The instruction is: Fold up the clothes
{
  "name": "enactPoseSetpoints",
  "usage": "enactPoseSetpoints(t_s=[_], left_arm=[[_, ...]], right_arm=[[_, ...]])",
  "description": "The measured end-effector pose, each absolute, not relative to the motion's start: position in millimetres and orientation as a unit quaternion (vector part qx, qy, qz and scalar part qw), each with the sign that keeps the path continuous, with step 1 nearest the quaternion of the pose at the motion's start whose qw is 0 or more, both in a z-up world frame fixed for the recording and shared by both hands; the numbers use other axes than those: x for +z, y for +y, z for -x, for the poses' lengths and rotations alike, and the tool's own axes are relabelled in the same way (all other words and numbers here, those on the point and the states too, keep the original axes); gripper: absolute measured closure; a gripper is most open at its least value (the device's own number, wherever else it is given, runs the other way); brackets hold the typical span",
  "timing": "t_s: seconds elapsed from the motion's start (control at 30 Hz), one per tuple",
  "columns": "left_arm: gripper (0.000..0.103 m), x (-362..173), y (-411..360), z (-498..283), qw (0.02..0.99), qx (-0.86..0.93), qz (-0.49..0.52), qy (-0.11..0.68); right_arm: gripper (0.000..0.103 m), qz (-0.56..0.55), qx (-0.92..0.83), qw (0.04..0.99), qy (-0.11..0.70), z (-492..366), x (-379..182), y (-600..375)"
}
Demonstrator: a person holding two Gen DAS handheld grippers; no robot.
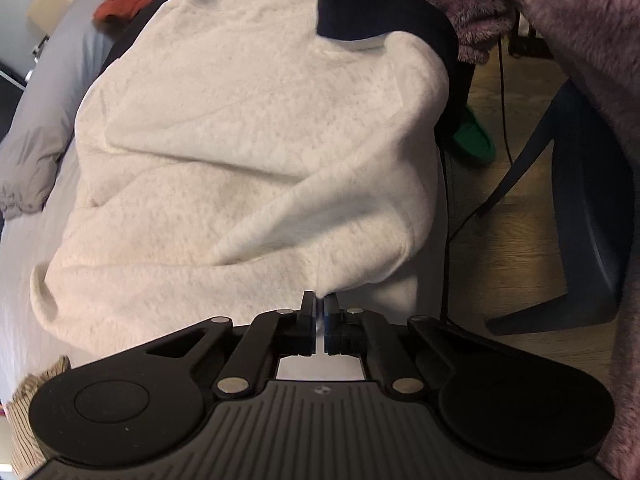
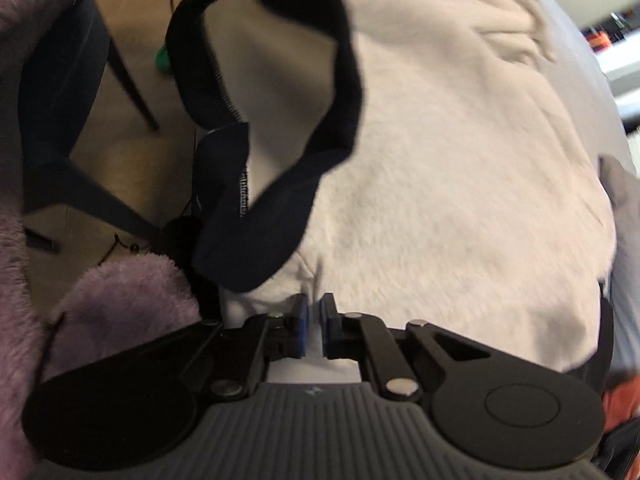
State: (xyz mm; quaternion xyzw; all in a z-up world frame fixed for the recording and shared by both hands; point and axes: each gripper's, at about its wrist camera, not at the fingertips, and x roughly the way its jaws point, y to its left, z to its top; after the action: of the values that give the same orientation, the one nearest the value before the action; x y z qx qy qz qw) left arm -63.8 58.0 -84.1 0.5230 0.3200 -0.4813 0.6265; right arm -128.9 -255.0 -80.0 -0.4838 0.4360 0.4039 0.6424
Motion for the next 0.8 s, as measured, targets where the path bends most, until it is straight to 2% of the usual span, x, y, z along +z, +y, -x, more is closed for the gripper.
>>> enactPoseSetpoints(t_s=[0.1,0.13,0.27,0.33,0.5,0.53,0.57,0.6,0.63,0.67,0.8], left_arm=[[0.102,-76,68,68,0.622,-0.477,-0.526,0.329],[0.102,-73,71,69,0.620,-0.476,-0.527,0.333],[0.103,-71,80,73,0.602,-0.474,-0.534,0.357],[0.103,-75,83,77,0.592,-0.472,-0.546,0.358],[0.102,-63,78,74,0.640,-0.456,-0.528,0.322],[0.094,-61,76,75,0.642,-0.458,-0.530,0.311],[0.080,-59,74,77,0.645,-0.461,-0.531,0.300],[0.072,-57,72,79,0.645,-0.464,-0.534,0.288],[0.056,-56,70,82,0.642,-0.471,-0.538,0.275],[0.051,-55,68,86,0.639,-0.478,-0.543,0.263],[0.051,-54,57,104,0.617,-0.508,-0.558,0.223]], right_arm=[[0.096,0.475,0.382,0.649,0.455,130,-64,-270],[0.103,0.475,0.370,0.648,0.465,130,-62,-277],[0.103,0.471,0.317,0.652,0.502,130,-56,-308],[0.103,0.456,0.310,0.671,0.496,131,-50,-314],[0.097,0.456,0.335,0.691,0.450,136,-46,-300],[0.094,0.460,0.343,0.689,0.443,137,-48,-295],[0.085,0.462,0.352,0.686,0.438,138,-49,-290],[0.073,0.466,0.360,0.683,0.432,139,-51,-284],[0.046,0.470,0.368,0.680,0.425,139,-53,-279],[0.044,0.475,0.375,0.677,0.419,139,-54,-274],[0.046,0.500,0.394,0.662,0.396,145,-65,-258]])
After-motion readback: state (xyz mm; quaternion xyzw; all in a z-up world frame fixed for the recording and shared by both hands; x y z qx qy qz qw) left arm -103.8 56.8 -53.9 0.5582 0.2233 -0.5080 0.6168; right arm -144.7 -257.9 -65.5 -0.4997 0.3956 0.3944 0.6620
